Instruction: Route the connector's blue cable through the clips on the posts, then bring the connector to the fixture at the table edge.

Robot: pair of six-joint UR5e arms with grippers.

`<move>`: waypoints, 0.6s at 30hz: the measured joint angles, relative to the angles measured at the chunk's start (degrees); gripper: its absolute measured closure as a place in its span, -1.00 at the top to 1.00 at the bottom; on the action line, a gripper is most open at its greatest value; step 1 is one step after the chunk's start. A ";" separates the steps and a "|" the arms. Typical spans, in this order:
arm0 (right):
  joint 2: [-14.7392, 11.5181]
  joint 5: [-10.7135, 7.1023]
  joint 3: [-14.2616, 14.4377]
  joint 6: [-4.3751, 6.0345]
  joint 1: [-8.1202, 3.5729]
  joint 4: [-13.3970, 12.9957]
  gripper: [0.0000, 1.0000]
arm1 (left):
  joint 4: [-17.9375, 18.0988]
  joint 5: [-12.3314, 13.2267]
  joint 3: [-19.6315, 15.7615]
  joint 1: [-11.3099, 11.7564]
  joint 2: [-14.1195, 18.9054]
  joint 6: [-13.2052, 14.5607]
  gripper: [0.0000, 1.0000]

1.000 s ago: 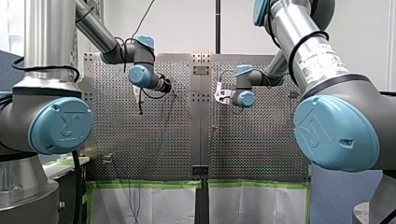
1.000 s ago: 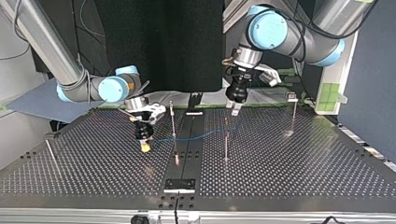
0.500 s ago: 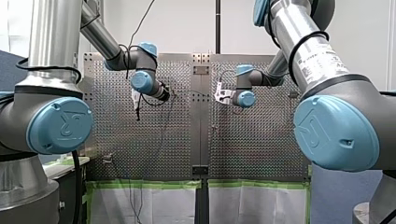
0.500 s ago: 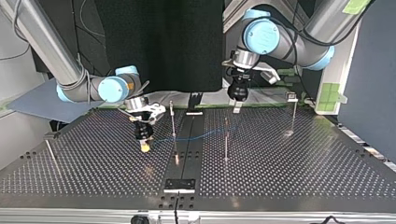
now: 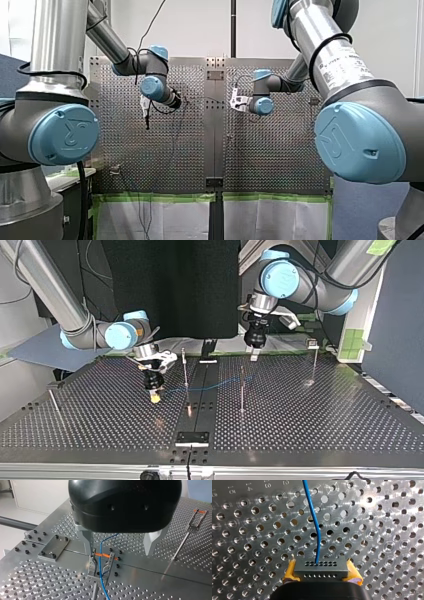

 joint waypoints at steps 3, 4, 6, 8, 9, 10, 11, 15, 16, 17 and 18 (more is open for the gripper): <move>0.00 0.01 0.00 0.00 -0.02 0.00 -1.00 | -0.01 -0.01 0.00 -0.03 0.02 0.02 1.00; 0.00 0.01 0.00 0.00 -0.02 0.00 -1.00 | -0.01 0.00 0.00 -0.05 0.03 0.04 1.00; 0.00 0.00 0.00 0.01 -0.04 0.00 -1.00 | 0.01 0.15 0.00 -0.16 0.02 0.24 1.00; 0.00 0.01 0.00 0.01 -0.07 0.05 -1.00 | 0.07 0.47 0.02 -0.40 0.01 0.74 1.00; 0.00 0.04 0.00 0.00 -0.11 0.18 -1.00 | 0.11 0.50 0.02 -0.58 0.02 0.99 1.00; 0.00 0.06 0.00 -0.04 -0.15 0.35 -1.00 | 0.17 0.45 0.04 -0.79 0.03 1.19 1.00; 0.00 0.08 0.00 -0.09 -0.19 0.58 -1.00 | 0.25 0.21 0.13 -1.18 0.03 1.35 1.00; 0.00 0.11 0.00 -0.27 -0.42 1.59 -1.00 | 0.59 -1.37 1.17 -2.93 0.01 1.44 1.00; 0.00 0.11 0.00 -0.30 -0.50 1.81 -1.00 | 0.60 -1.79 1.55 -3.38 0.01 1.44 1.00; 0.00 0.13 0.00 -0.31 -0.54 1.91 -1.00 | 0.59 -2.22 1.95 -3.82 0.02 1.43 1.00; 0.00 0.16 0.00 -0.32 -0.58 2.05 -1.00 | 0.55 -2.79 2.48 -4.39 0.01 1.43 1.00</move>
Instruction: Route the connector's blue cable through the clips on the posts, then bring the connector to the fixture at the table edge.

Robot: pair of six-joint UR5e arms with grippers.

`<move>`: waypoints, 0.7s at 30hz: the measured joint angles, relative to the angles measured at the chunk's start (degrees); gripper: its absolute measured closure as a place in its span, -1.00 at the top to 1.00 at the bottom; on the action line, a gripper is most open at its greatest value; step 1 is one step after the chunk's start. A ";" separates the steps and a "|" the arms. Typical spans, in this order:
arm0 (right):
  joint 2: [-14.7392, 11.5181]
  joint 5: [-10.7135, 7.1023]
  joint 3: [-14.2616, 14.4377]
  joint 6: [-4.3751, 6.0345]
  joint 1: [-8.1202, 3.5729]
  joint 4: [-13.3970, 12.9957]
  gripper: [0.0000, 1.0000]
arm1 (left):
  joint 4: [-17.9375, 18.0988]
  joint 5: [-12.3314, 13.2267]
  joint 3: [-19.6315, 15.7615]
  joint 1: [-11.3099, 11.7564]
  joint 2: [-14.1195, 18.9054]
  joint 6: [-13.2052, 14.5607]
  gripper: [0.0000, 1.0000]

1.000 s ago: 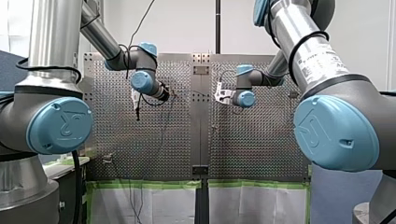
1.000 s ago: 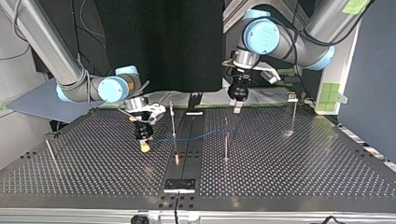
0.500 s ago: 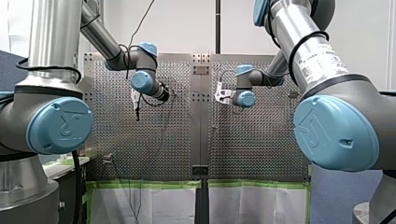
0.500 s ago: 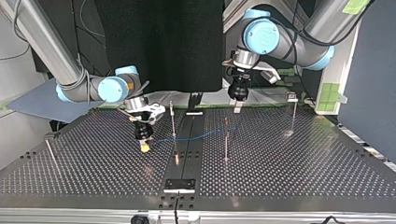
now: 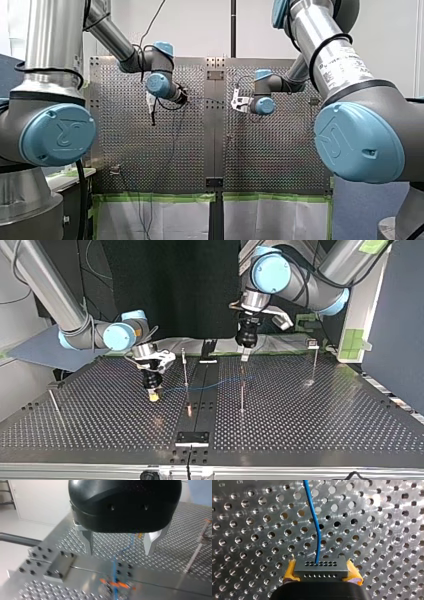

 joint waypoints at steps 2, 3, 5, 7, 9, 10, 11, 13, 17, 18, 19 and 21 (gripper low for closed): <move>0.00 0.14 0.00 -0.01 -0.10 0.44 -1.00 | -0.08 -0.87 0.84 -0.89 -0.02 0.05 1.00; 0.00 0.28 0.00 -0.02 -0.16 0.74 -1.00 | -0.10 -1.49 1.46 -1.50 -0.07 0.08 1.00; 0.00 0.55 0.00 -0.05 -0.24 1.28 -1.00 | -0.14 -2.48 2.42 -2.50 -0.30 0.10 1.00; 0.00 0.90 0.00 -0.18 -0.36 2.16 -1.00 | -0.22 -3.68 3.39 -3.69 -0.91 0.10 1.00; 0.00 1.02 0.00 -0.28 -0.40 2.53 -1.00 | -0.54 -4.77 4.10 -4.79 -1.75 0.24 1.00; 0.01 1.05 0.01 -0.32 -0.41 2.68 -1.00 | -0.69 -5.25 4.36 -5.25 -2.16 0.37 1.00; 0.01 1.07 0.02 -0.35 -0.43 2.78 -1.00 | -0.82 -5.82 4.67 -5.84 -2.69 0.55 1.00; 0.01 1.09 0.04 -0.45 -0.43 2.93 -1.00 | -0.80 -6.64 5.12 -6.67 -3.48 0.74 1.00; 0.01 1.10 0.04 -0.60 -0.44 3.03 -1.00 | -0.55 -8.61 6.03 -8.60 -5.41 0.96 1.00; 0.02 1.10 0.05 -0.61 -0.43 3.05 -1.00 | -0.52 -9.03 6.26 -8.93 -5.83 0.99 1.00; 0.02 1.10 0.05 -0.65 -0.44 3.08 -1.00 | -0.51 -9.43 6.49 -9.19 -6.22 1.03 1.00; 0.03 1.11 0.06 -0.69 -0.43 3.11 -1.00 | -0.52 -10.35 7.14 -9.60 -6.80 1.12 1.00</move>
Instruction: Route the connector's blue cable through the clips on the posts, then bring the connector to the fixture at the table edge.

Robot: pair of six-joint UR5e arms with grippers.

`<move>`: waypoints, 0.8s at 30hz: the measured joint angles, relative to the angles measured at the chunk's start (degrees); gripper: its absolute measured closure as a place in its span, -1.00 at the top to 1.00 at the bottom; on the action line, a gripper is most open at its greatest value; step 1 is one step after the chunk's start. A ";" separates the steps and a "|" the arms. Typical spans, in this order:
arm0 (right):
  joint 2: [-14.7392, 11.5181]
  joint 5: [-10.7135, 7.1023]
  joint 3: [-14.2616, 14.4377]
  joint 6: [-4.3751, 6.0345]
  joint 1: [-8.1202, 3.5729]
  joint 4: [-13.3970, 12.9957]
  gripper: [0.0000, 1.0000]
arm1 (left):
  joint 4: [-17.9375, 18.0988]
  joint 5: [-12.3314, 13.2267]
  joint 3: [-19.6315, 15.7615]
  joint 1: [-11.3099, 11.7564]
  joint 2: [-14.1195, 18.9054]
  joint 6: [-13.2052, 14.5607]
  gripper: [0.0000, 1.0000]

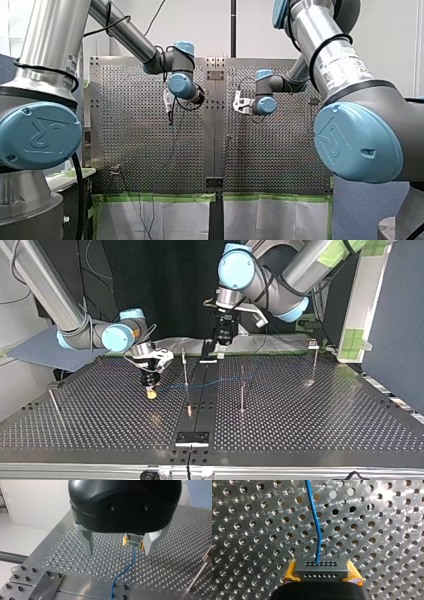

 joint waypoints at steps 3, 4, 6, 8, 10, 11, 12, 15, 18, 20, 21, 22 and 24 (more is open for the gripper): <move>0.04 0.03 0.01 -0.03 0.03 -0.03 -1.00 | 0.06 -1.33 0.79 -0.16 -0.33 0.07 1.00; 0.05 0.04 0.01 -0.03 0.03 -0.06 -1.00 | 0.08 -1.75 0.94 -0.12 -0.37 0.11 1.00; 0.06 0.04 0.01 -0.03 0.03 -0.13 -1.00 | 0.11 -2.78 1.15 0.04 -0.51 0.35 1.00; 0.06 0.03 0.00 -0.04 0.02 -0.19 -1.00 | 0.04 -3.81 1.39 0.22 -0.91 0.87 1.00; 0.07 0.02 0.01 -0.04 0.03 -0.20 -1.00 | -0.20 -4.66 1.81 0.28 -1.48 1.52 1.00; 0.08 0.01 0.02 -0.04 0.04 -0.19 -1.00 | -0.48 -5.20 2.18 0.23 -1.93 1.98 1.00; 0.09 0.00 0.02 -0.04 0.04 -0.18 -1.00 | -0.71 -5.61 2.50 0.16 -2.29 2.31 1.00; 0.13 0.00 0.01 -0.04 0.02 -0.18 -1.00 | -1.12 -7.05 3.83 -0.11 -3.66 3.12 1.00; 0.14 0.03 0.01 -0.04 0.01 -0.39 -1.00 | -1.04 -8.49 5.24 -0.19 -5.08 3.41 1.00; 0.14 0.05 0.01 -0.04 0.00 -0.60 -1.00 | -1.01 -9.53 6.20 -0.10 -5.93 3.47 1.00; 0.15 0.06 0.01 -0.04 -0.01 -0.74 -1.00 | -1.01 -9.88 6.55 -0.06 -6.16 3.48 1.00; 0.15 0.07 0.01 -0.04 -0.01 -0.82 -1.00 | -1.01 -10.14 6.86 -0.02 -6.33 3.49 1.00; 0.15 0.07 0.01 -0.04 0.01 -0.94 -1.00 | -1.00 -10.42 7.46 0.04 -6.54 3.54 1.00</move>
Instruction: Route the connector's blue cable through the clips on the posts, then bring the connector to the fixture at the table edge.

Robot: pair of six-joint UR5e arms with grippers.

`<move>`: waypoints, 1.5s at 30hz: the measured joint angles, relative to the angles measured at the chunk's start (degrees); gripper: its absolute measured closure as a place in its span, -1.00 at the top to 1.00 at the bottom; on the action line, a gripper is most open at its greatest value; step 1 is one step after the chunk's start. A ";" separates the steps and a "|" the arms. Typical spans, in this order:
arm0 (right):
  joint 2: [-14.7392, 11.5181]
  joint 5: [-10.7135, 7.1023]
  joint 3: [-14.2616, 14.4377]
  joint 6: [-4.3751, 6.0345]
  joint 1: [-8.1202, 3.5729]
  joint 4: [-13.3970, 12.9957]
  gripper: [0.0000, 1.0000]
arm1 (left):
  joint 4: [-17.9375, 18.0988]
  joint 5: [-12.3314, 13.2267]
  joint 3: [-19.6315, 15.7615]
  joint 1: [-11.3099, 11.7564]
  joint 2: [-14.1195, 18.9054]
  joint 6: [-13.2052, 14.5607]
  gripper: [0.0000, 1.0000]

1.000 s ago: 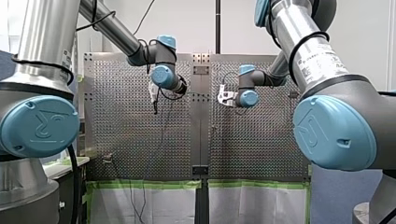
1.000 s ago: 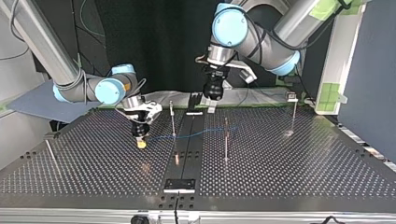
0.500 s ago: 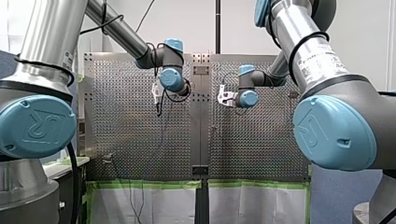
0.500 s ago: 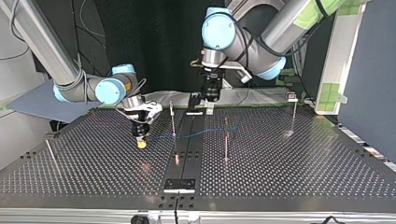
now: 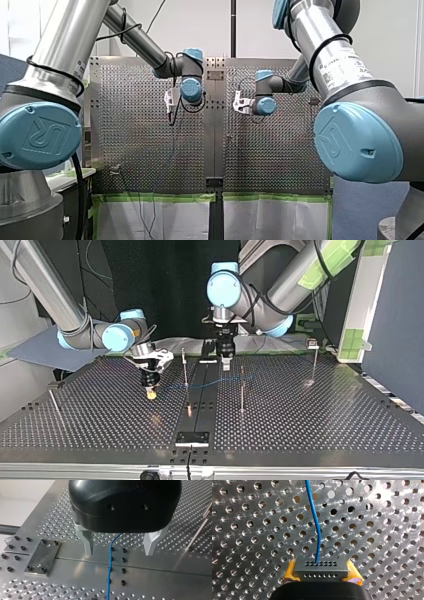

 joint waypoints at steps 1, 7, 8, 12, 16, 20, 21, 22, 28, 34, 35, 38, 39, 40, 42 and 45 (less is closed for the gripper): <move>0.00 0.00 0.00 0.00 0.00 -0.03 -1.00 | 0.01 -0.02 0.21 0.02 -0.05 0.01 1.00; 0.00 0.01 0.00 0.06 0.00 -0.41 -1.00 | -0.34 0.07 1.88 -0.07 -1.60 0.21 1.00; 0.00 0.00 0.01 0.07 0.00 -0.45 -1.00 | -0.53 0.08 2.37 -0.17 -2.12 0.37 1.00; 0.00 0.01 0.01 0.08 -0.02 -0.56 -1.00 | -0.82 0.07 3.85 -0.39 -4.02 0.79 1.00; 0.00 0.01 0.01 0.09 -0.02 -0.66 -1.00 | -0.57 -0.06 4.89 -0.16 -5.84 0.83 1.00; 0.00 -0.03 0.00 0.15 -0.02 -0.69 -1.00 | 0.52 -0.38 5.64 0.27 -6.73 0.82 1.00; 0.00 -0.05 -0.01 0.14 -0.02 -0.69 -1.00 | 0.73 -0.54 5.89 0.43 -6.82 0.83 1.00; 0.00 -0.06 -0.02 0.13 -0.02 -0.70 -1.00 | 0.83 -0.65 6.05 0.54 -6.86 0.83 1.00; 0.00 -0.08 -0.01 0.09 -0.03 -0.73 -1.00 | 1.00 -1.01 6.45 1.27 -6.92 0.92 1.00; 0.00 -0.07 0.00 0.08 -0.02 -0.73 -1.00 | 0.54 -1.04 6.44 1.45 -6.92 0.95 1.00; 0.00 -0.07 -0.01 0.08 -0.03 -0.74 -1.00 | 0.49 -1.04 6.42 1.45 -6.92 0.97 1.00; 0.00 -0.05 -0.01 0.11 -0.03 -0.77 -1.00 | 0.47 -1.06 6.42 1.45 -6.93 1.17 1.00; 0.00 -0.05 0.00 0.11 -0.03 -0.78 -1.00 | 0.55 -1.04 6.43 1.44 -6.93 1.27 1.00; 0.00 -0.03 0.00 0.11 -0.03 -0.78 -1.00 | 0.74 -1.01 6.44 1.42 -6.92 1.38 1.00; 0.00 -0.04 0.00 0.10 -0.03 -0.78 -1.00 | 1.30 -0.95 6.45 1.38 -6.91 1.65 1.00; 0.00 -0.02 -0.01 0.09 -0.02 -0.81 -1.00 | 2.60 -0.98 6.44 1.30 -6.91 2.26 1.00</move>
